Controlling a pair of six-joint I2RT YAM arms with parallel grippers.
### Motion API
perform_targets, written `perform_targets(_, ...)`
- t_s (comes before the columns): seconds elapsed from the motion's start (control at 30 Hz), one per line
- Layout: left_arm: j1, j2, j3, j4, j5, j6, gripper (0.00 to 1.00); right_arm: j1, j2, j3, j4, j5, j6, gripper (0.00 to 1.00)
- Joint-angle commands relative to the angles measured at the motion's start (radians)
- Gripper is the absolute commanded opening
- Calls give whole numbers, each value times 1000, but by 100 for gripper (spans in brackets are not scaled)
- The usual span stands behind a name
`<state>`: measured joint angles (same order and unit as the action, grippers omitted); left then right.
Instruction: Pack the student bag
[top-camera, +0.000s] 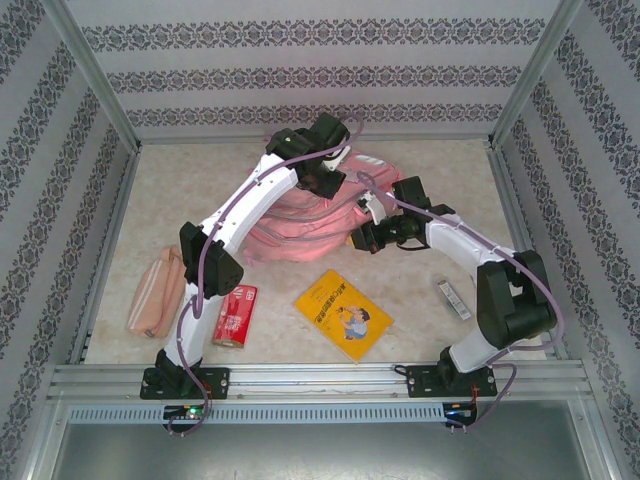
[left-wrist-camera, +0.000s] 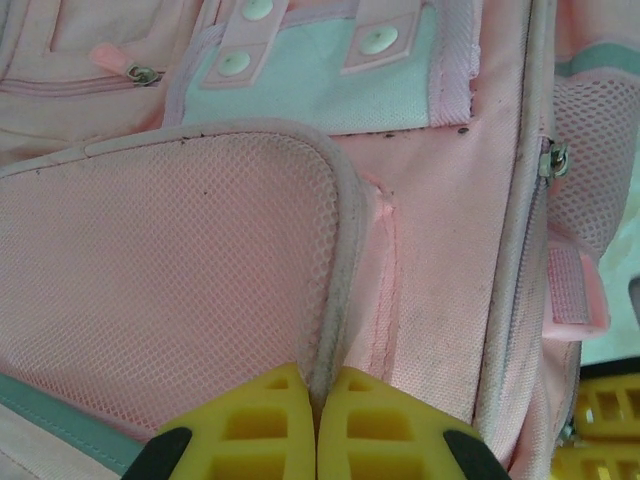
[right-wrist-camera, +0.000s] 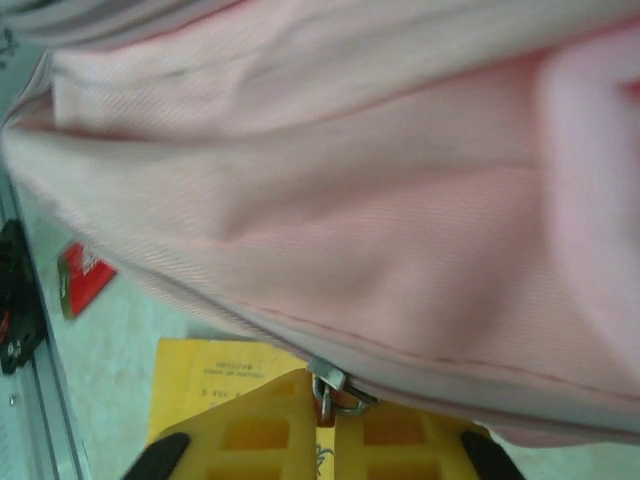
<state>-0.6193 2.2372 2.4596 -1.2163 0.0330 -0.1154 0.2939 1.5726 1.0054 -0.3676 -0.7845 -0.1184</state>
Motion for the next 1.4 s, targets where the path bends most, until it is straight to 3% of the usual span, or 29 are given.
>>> perform_targets(0.0, 10, -14, 53, 121, -30, -70, 0, 35, -30, 18, -19, -89, -31, 10)
perform_targets(0.17, 9, 7, 52, 141, 19, -140, 0, 150, -9, -1, 109, -118, 87, 15)
perform_targets(0.43, 9, 27, 52, 165, 60, -211, 0, 309, 6, -171, 589, 7, 505, 21)
perform_targets(0.57, 9, 30, 50, 170, 71, -222, 0, 370, 19, -224, 716, 28, 605, 26)
perform_targets(0.7, 9, 27, 49, 162, 74, -204, 0, 409, -40, -271, 710, 77, 596, 33)
perform_targets(0.8, 9, 22, 47, 158, 74, -195, 0, 418, -169, -350, 664, 203, 573, 39)
perform_targets(0.93, 9, 17, 45, 161, 88, -190, 0, 366, -346, -434, 505, 474, 675, 44)
perform_targets(1.13, 9, 21, 40, 172, 117, -183, 0, 322, -441, -333, 197, 569, 841, 48)
perform_targets(1.27, 7, 22, 27, 193, 129, -198, 0, 299, -454, -384, 316, 629, 1124, 49)
perform_targets(1.37, 6, 25, 23, 205, 146, -212, 0, 284, -453, -399, 378, 681, 1204, 51)
